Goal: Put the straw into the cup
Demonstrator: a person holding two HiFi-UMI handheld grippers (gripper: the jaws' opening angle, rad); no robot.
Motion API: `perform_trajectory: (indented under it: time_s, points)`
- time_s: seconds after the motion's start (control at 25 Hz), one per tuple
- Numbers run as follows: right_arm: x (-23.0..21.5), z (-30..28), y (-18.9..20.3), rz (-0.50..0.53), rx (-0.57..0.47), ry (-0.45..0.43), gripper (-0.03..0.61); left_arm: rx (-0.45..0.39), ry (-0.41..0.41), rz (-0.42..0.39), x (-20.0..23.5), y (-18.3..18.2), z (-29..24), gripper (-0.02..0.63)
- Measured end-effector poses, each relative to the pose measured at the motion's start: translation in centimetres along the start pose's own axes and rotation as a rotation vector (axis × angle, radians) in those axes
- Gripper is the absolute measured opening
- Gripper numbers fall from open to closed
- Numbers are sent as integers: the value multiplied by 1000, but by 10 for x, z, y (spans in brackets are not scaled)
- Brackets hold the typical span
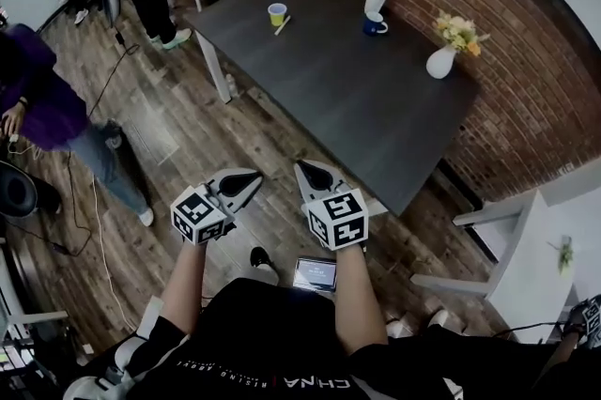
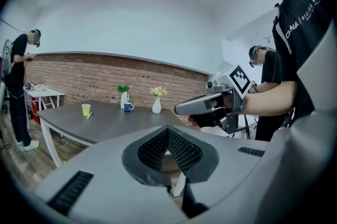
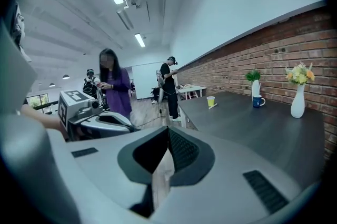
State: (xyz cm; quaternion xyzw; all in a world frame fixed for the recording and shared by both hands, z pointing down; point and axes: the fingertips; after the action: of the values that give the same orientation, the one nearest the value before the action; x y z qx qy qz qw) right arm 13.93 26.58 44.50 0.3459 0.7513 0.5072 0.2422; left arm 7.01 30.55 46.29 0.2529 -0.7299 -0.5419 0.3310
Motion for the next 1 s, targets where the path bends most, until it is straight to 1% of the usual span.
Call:
perform_trajectory:
  time_s: [0.2, 0.48, 0.64, 0.8, 1.0]
  points:
    - [-7, -47, -15, -11, 10, 32, 6, 1, 13, 7, 58, -11, 0, 3]
    - [-33, -82, -11, -62, 47, 40, 6, 9, 18, 71, 108, -7, -17, 3]
    - [-59, -120, -17, -63, 47, 24, 6, 14, 14, 79, 143, -9, -36, 3]
    - [-91, -168, -35, -54, 28, -10, 6, 23, -3, 67, 187, -18, -60, 3]
    - [-141, -223, -66, -27, 24, -42, 6, 24, -63, 67, 253, -47, -88, 3]
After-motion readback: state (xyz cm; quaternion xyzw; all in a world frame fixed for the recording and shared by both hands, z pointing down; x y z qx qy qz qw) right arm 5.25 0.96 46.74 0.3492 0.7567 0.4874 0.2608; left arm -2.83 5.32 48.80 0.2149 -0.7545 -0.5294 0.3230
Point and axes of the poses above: the fingertips, and each gripper's own axes: z backward along the fingers, x to its left, y out of its underside, and after that the axes turned 6 degrees about z, right-handed
